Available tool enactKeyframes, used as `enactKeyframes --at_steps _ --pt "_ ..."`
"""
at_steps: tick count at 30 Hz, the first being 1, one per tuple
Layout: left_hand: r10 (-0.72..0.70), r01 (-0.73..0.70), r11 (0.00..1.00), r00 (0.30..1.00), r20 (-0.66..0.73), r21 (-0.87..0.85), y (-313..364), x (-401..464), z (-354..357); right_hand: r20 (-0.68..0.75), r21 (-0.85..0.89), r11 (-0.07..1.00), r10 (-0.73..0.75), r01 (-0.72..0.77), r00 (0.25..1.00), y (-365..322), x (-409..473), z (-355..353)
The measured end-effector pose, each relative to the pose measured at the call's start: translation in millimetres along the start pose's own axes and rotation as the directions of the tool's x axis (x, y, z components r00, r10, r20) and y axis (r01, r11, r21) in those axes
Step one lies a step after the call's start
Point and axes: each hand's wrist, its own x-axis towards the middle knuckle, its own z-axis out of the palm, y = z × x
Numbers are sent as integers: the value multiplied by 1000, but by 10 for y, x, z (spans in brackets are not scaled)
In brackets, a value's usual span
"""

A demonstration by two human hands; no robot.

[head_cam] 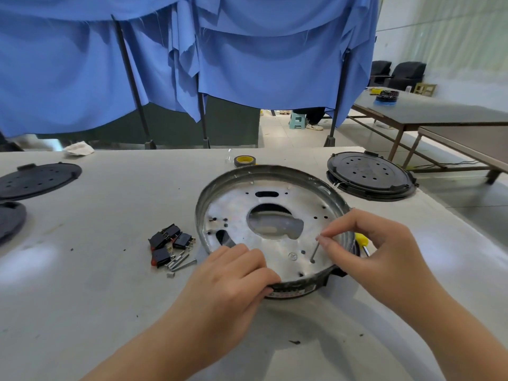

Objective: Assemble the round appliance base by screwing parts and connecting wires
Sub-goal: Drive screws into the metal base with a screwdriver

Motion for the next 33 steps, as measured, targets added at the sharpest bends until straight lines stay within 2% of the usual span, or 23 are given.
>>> enactKeyframes --at_steps 5,10,16,23,28,33 --pt "38 -38 996 999 0 83 32 5 -4 -15 17 995 -95 95 995 -51 -11 29" --pt "76 -71 984 997 -24 163 52 0 4 -6 -45 987 -154 154 988 -91 -23 47" --pt "109 -100 977 993 -38 190 69 6 9 40 -103 980 -169 172 985 -83 -33 56" --pt "71 -66 980 997 -22 189 55 0 -3 72 -99 974 -199 206 977 -115 -26 27" --pt "71 -68 978 998 -4 198 43 -9 2 169 -117 981 -137 158 976 -133 -4 28" --pt "87 -83 978 996 -16 191 48 4 10 351 -112 993 -5 48 937 -205 145 -45"
